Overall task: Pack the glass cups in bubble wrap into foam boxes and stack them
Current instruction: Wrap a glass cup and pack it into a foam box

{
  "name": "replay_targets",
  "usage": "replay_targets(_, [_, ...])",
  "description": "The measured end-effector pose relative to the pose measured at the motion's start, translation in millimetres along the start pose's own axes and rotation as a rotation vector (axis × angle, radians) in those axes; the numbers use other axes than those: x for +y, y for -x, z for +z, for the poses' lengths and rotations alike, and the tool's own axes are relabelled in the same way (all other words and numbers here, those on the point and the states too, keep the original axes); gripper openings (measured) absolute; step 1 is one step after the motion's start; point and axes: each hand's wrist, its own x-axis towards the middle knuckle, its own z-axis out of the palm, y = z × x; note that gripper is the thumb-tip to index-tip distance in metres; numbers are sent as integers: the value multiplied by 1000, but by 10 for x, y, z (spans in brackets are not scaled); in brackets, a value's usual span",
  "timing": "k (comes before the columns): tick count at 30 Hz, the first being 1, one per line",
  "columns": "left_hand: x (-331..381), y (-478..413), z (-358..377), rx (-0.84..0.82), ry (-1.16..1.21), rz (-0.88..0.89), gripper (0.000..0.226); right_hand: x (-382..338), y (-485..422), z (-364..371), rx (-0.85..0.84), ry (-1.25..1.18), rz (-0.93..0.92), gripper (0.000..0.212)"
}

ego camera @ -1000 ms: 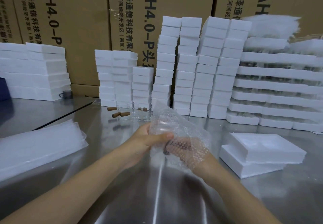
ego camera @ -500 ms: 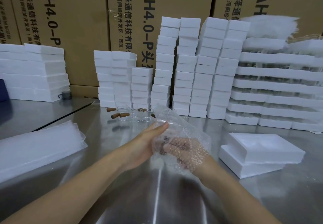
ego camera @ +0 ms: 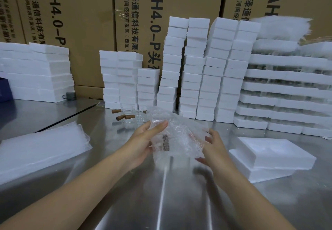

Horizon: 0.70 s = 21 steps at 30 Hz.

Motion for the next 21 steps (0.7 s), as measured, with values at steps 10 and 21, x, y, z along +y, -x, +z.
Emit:
replay_targets(10, [65, 10, -33, -3, -106, -104, 125, -101, -43, -109, 134, -196, 28, 63])
replay_targets(21, [217, 52, -121, -164, -260, -166, 101, -128, -72, -223, 95, -332, 135, 57])
